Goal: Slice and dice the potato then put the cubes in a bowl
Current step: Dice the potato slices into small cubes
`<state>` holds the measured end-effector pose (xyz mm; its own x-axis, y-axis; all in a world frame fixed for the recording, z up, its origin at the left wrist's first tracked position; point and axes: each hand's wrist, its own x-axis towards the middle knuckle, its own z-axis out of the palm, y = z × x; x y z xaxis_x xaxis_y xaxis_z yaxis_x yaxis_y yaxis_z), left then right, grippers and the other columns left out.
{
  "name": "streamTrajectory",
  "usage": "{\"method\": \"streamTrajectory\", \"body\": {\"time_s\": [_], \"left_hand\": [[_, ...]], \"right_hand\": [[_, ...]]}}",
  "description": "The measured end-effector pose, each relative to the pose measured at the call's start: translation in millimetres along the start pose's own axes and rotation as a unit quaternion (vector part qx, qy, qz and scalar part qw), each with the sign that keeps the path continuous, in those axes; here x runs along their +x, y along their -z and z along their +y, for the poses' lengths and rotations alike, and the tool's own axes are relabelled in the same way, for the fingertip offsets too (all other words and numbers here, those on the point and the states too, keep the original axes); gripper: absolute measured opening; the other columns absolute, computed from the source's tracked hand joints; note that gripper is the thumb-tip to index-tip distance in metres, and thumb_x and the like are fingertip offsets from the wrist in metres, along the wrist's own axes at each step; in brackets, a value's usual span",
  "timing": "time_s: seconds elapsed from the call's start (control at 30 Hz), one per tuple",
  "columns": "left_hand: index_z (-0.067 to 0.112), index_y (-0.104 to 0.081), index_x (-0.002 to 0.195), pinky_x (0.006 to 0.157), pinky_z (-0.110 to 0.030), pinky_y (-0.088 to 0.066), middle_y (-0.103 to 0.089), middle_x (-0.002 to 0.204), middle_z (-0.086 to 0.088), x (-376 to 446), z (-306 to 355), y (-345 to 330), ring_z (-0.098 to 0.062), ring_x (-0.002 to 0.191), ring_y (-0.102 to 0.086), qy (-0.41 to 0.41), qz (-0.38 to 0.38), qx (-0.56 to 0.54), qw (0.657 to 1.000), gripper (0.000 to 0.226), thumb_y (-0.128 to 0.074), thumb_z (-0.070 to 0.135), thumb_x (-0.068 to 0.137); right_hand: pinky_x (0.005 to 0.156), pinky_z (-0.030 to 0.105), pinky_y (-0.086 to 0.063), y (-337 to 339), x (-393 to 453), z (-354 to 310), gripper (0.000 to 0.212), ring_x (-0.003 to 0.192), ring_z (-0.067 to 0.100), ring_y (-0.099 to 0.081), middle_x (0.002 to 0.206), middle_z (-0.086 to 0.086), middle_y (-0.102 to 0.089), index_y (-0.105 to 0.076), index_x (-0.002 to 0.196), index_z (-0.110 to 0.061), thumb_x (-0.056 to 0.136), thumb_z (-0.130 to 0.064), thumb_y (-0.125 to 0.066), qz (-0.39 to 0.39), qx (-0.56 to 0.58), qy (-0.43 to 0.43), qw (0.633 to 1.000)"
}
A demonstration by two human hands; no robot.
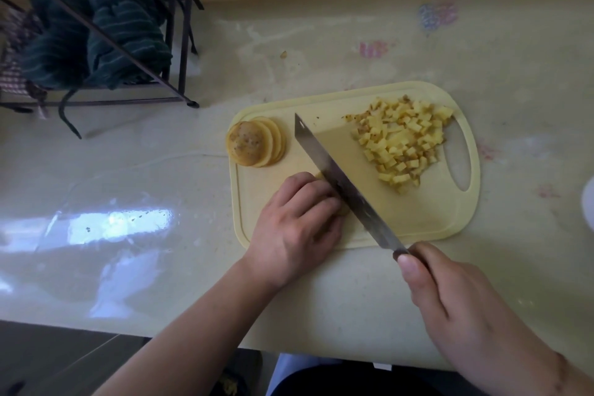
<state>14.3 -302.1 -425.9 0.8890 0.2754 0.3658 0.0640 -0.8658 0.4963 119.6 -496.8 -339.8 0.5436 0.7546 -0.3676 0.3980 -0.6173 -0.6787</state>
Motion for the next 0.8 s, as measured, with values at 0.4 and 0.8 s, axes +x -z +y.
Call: {"method": "streamTrajectory", "body": {"time_s": [0.4, 0.8], "left_hand": [[-0.003, -0.076, 0.092, 0.095, -0.036, -0.051, -0.069, 0.102, -0.017, -1, 1, -3, -0.036, 0.102, -0.063, 0.021, 0.014, -0.019, 1.0, 0.01, -0.078, 0.006, 0.089], [-0.003, -0.077, 0.095, 0.094, -0.038, -0.052, -0.071, 0.105, -0.016, -2, 0, -4, -0.036, 0.103, -0.065, 0.023, 0.01, -0.039, 0.999, 0.01, -0.077, 0.005, 0.091]], "right_hand": [[0.05, 0.03, -0.036, 9, -14, 1, 0.039, 0.048, 0.014, -0.047, 0.06, 0.008, -0.053, -0.043, 0.077, -0.038, 0.083, -0.069, -0.02, -0.004, 0.017, -0.008, 1.0], [0.05, 0.019, -0.033, -3, -23, 3, 0.05, 0.049, 0.005, -0.048, 0.064, -0.013, -0.056, -0.037, 0.078, -0.034, 0.081, -0.077, -0.01, -0.02, -0.021, -0.026, 0.999]]}}
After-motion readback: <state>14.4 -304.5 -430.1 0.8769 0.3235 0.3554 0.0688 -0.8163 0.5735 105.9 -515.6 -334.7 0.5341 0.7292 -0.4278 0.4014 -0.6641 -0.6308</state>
